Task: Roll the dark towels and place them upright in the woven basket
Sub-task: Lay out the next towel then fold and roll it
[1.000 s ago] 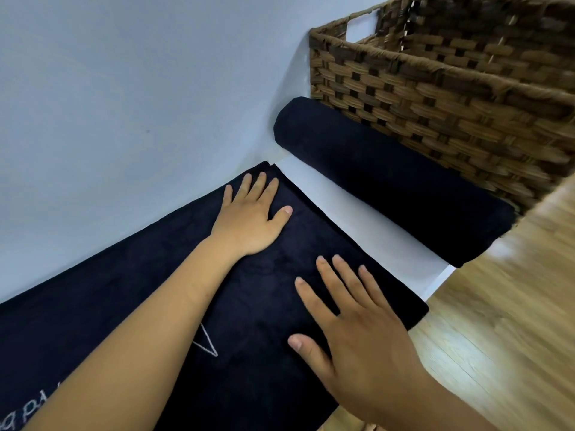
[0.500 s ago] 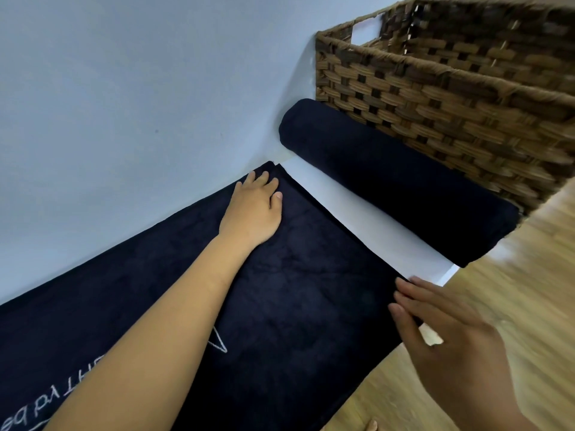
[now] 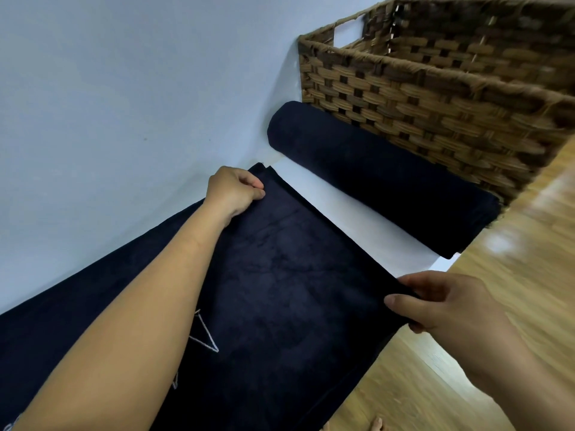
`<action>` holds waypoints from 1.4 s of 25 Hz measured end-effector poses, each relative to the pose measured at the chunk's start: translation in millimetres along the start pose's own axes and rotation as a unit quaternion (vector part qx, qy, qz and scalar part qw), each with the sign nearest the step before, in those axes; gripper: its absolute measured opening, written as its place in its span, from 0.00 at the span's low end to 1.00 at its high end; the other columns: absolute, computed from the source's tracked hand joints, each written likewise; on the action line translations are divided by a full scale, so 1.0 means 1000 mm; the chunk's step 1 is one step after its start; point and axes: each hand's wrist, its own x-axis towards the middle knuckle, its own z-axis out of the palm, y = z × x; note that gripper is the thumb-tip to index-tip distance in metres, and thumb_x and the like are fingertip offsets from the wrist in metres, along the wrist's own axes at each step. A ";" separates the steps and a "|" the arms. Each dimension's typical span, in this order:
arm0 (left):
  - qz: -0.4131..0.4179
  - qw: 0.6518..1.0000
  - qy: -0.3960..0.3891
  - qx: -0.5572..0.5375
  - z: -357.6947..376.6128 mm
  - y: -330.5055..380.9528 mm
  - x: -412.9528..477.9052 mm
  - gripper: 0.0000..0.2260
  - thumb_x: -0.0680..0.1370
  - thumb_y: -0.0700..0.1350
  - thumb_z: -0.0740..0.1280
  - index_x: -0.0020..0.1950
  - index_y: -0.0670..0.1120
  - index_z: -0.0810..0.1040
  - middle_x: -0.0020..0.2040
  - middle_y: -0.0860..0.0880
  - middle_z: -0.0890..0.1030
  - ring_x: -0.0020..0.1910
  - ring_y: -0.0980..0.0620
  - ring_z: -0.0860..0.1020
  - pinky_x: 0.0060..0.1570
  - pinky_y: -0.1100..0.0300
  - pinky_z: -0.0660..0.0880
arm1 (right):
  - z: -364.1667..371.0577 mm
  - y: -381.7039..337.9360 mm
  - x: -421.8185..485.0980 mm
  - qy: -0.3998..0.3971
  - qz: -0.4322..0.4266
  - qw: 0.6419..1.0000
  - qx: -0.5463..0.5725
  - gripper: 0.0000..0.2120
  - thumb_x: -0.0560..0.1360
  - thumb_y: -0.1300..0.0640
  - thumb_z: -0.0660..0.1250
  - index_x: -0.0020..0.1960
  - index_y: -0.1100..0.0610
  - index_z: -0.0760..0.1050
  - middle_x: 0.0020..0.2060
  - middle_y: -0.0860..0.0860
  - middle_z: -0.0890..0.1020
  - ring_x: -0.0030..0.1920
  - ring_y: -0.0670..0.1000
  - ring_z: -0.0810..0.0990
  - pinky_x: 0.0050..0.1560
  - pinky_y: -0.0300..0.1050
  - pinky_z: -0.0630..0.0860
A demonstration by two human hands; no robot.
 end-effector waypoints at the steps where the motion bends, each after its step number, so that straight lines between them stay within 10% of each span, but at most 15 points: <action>1: -0.007 1.000 -0.004 -0.001 -0.001 0.001 0.001 0.05 0.71 0.40 0.75 0.43 0.49 0.84 0.40 0.52 0.81 0.38 0.56 0.77 0.34 0.67 0.70 | 0.000 -0.001 -0.001 0.004 -0.049 0.998 -0.036 0.08 0.68 0.59 0.77 0.43 0.50 0.82 0.30 0.45 0.82 0.28 0.46 0.77 0.31 0.37 0.74; 6: -0.054 0.999 -0.006 0.002 -0.005 0.010 0.006 0.11 0.75 0.47 0.65 0.45 0.42 0.84 0.39 0.48 0.84 0.35 0.51 0.78 0.37 0.63 0.73 | 0.020 0.003 -0.018 0.026 -0.399 0.868 -0.294 0.06 0.75 0.58 0.69 0.46 0.52 0.85 0.37 0.42 0.76 0.30 0.44 0.74 0.28 0.33 0.68; 9: -0.071 0.997 -0.016 0.005 -0.002 0.018 0.008 0.21 0.76 0.57 0.59 0.48 0.40 0.80 0.44 0.44 0.84 0.40 0.47 0.80 0.40 0.59 0.74 | 0.033 0.019 -0.022 -0.033 -0.395 0.862 -0.315 0.21 0.82 0.44 0.52 0.43 0.49 0.80 0.36 0.43 0.73 0.32 0.43 0.69 0.31 0.37 0.66; 13: -0.040 0.987 -0.015 0.155 0.005 0.028 0.007 0.16 0.74 0.57 0.66 0.42 0.44 0.71 0.42 0.50 0.74 0.39 0.51 0.74 0.33 0.60 0.68 | 0.045 0.032 -0.021 0.011 -0.507 0.783 -0.360 0.13 0.79 0.57 0.60 0.45 0.59 0.82 0.36 0.49 0.73 0.34 0.49 0.70 0.33 0.39 0.62; 16: -0.036 0.981 -0.016 0.190 0.006 0.035 0.013 0.08 0.76 0.44 0.61 0.38 0.45 0.67 0.42 0.47 0.74 0.40 0.47 0.76 0.38 0.59 0.75 | 0.035 0.033 -0.011 -0.010 -0.502 0.797 -0.335 0.09 0.74 0.59 0.66 0.49 0.56 0.84 0.38 0.47 0.75 0.34 0.47 0.73 0.31 0.38 0.68; 21: -0.135 0.987 -0.072 -0.056 -0.008 0.033 0.021 0.07 0.80 0.38 0.56 0.46 0.43 0.72 0.41 0.45 0.78 0.32 0.49 0.78 0.34 0.59 0.76 | 0.010 0.027 -0.002 0.042 -0.367 0.923 -0.109 0.08 0.71 0.58 0.75 0.48 0.48 0.84 0.37 0.40 0.77 0.34 0.42 0.76 0.34 0.25 0.68; 30: -0.112 0.969 -0.006 -0.221 -0.010 -0.004 0.024 0.04 0.80 0.34 0.65 0.46 0.38 0.77 0.44 0.44 0.80 0.37 0.51 0.81 0.39 0.60 0.83 | 0.013 0.040 -0.001 0.063 -0.538 0.773 -0.330 0.12 0.76 0.61 0.62 0.48 0.62 0.85 0.37 0.53 0.75 0.34 0.51 0.72 0.29 0.43 0.71; 35: 0.019 0.990 0.077 0.116 -0.013 -0.015 0.029 0.07 0.77 0.46 0.71 0.54 0.48 0.84 0.54 0.47 0.82 0.51 0.48 0.80 0.47 0.59 0.75 | 0.014 0.036 0.001 0.033 -0.561 0.723 -0.403 0.09 0.72 0.66 0.66 0.48 0.60 0.83 0.38 0.52 0.74 0.37 0.52 0.70 0.33 0.47 0.70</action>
